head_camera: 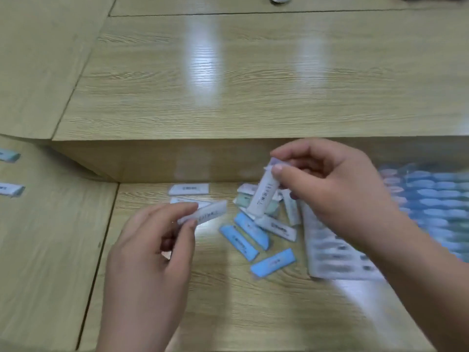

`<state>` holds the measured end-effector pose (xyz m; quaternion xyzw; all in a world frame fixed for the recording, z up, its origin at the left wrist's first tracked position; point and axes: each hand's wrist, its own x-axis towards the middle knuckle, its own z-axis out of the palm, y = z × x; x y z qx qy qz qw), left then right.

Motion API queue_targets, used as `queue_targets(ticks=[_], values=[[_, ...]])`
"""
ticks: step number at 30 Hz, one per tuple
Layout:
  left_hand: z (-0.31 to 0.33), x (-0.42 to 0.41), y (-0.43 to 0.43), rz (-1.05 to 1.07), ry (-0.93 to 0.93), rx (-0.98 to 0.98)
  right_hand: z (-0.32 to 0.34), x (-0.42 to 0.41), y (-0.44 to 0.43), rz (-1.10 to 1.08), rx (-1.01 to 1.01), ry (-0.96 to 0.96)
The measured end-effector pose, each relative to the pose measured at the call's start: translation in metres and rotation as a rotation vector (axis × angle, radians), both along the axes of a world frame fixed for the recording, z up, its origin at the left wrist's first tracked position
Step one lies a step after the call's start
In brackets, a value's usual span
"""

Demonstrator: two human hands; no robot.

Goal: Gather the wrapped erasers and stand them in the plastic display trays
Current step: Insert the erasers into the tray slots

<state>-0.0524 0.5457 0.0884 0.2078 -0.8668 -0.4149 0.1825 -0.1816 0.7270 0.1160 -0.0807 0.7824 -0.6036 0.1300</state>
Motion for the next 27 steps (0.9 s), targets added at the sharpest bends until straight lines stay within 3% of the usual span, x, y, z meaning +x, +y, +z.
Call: queue_targets(ticks=[5,9,18,27], values=[[0.025,-0.015,0.075,-0.307,0.148,0.022,0.025,0.0,0.103,-0.147,0.106,0.191],[0.025,-0.026,0.126,-0.395,0.159,-0.059,0.009,0.014,0.149,-0.117,0.246,0.265],[-0.007,-0.036,0.157,-0.538,0.072,-0.441,-0.04,0.023,0.156,0.077,0.34,0.498],[-0.022,-0.035,0.161,-0.52,0.109,-0.501,-0.054,0.02,0.155,0.221,0.477,0.606]])
